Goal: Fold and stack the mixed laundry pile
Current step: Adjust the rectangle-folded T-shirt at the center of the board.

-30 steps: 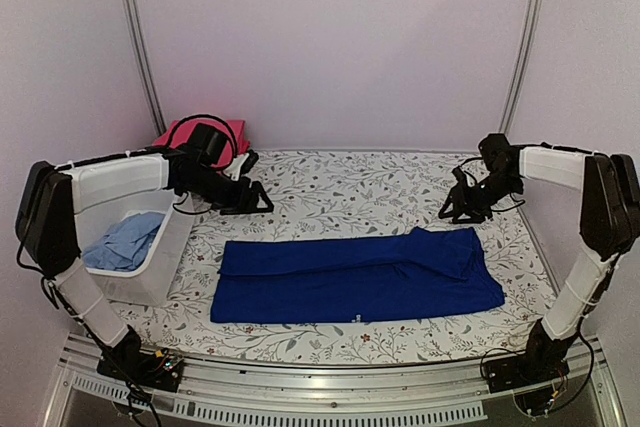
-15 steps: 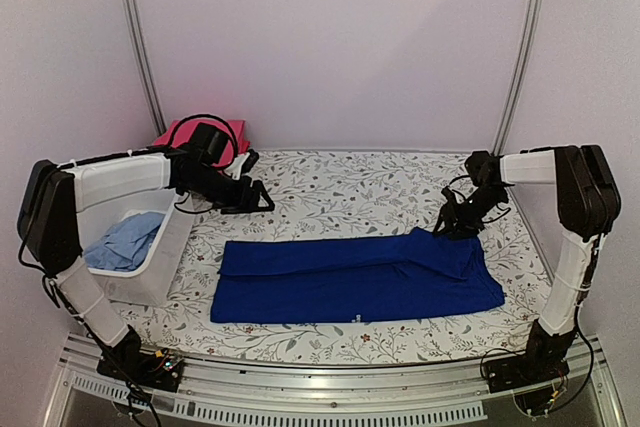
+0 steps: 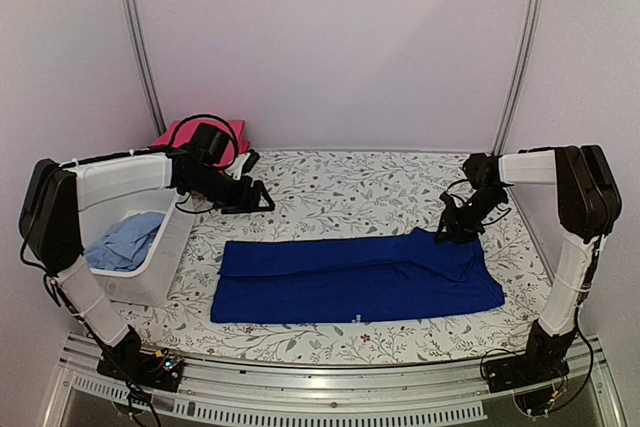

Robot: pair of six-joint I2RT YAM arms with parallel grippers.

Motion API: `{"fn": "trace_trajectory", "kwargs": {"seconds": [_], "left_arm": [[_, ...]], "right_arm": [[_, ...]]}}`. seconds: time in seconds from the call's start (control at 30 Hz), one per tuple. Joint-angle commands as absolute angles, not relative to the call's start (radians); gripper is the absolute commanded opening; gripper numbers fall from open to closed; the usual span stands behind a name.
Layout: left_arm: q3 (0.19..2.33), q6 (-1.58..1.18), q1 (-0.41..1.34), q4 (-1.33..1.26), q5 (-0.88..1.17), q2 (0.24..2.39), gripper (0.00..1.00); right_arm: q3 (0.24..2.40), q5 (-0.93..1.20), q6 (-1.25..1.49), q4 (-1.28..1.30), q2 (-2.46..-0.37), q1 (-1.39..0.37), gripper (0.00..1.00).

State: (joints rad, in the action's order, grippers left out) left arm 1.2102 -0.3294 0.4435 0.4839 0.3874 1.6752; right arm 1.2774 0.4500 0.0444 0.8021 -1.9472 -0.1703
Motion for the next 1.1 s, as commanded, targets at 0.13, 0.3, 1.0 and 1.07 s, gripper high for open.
{"fn": "trace_trajectory", "kwargs": {"seconds": [0.13,0.3,1.0,1.07], "left_arm": [[1.238,-0.325,0.448,0.468,0.387,1.692,0.70],[1.238,-0.322,0.447,0.473,0.384,1.692,0.70],[1.175,-0.343,0.448,0.468,0.375,1.657,0.71],[1.175,-0.344,0.447,0.468,0.370,1.655,0.71]], "right_arm": [[1.247,0.463,0.057,0.855,-1.847,-0.176,0.27],[1.250,0.549,0.056,0.874,-1.803,-0.182,0.02],[0.978,0.726,0.138,0.913,-1.567,-0.463,0.30],[0.997,0.713,0.125,0.931,-1.557,-0.462,0.39]]}}
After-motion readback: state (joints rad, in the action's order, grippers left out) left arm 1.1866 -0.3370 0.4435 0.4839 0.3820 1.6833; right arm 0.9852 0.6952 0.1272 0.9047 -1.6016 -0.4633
